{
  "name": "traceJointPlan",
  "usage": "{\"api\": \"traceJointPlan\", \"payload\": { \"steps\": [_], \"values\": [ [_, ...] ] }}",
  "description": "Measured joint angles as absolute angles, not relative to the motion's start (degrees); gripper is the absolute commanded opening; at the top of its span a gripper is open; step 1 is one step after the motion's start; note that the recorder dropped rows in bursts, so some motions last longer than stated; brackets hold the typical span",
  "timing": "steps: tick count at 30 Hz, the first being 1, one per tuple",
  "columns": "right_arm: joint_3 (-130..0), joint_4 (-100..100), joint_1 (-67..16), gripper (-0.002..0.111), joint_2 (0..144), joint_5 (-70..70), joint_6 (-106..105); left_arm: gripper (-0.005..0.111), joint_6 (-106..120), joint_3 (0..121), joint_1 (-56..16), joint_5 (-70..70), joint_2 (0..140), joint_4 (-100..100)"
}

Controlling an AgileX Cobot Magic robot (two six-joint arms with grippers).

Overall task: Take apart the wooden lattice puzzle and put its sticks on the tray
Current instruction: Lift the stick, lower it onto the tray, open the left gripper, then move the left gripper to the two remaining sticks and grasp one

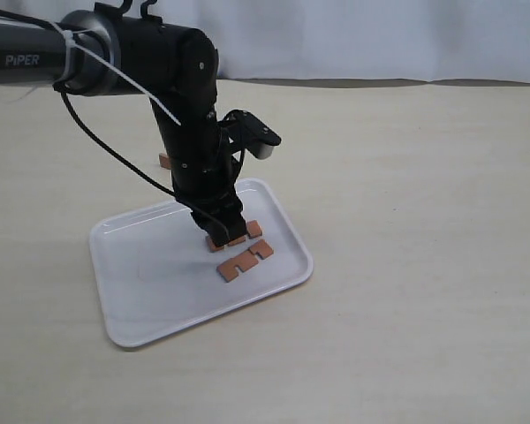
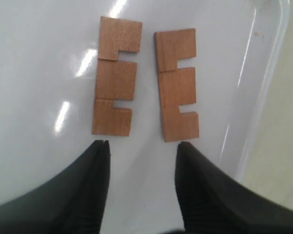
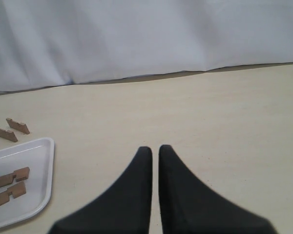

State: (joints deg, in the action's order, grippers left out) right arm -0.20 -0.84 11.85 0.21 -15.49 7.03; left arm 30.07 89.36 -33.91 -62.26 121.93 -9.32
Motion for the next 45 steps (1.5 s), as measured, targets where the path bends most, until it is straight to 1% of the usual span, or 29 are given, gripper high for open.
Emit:
{"api": "traceJointPlan", "payload": {
  "steps": [14, 28, 32, 38, 45],
  "values": [
    [-0.20, -0.84, 11.85, 0.005, 0.21, -15.49, 7.03, 0.042, 30.07, 89.36, -33.91, -61.43, 121.93, -9.32],
    [-0.20, -0.84, 11.85, 0.005, 0.21, -15.49, 7.03, 0.042, 29.94, 89.36, -33.39, -57.50, 121.93, -3.65],
    [-0.20, -0.84, 11.85, 0.005, 0.21, -15.49, 7.03, 0.042, 29.21, 89.36, -30.62, -56.86, 121.93, -3.74],
    [-0.20, -0.84, 11.85, 0.005, 0.21, -15.49, 7.03, 0.042, 27.64, 89.36, -24.59, -55.96, 121.93, -3.74],
    [-0.20, -0.84, 11.85, 0.005, 0.21, -15.49, 7.03, 0.042, 24.02, 89.36, -18.47, -50.82, 121.93, -4.44]
  ]
}}
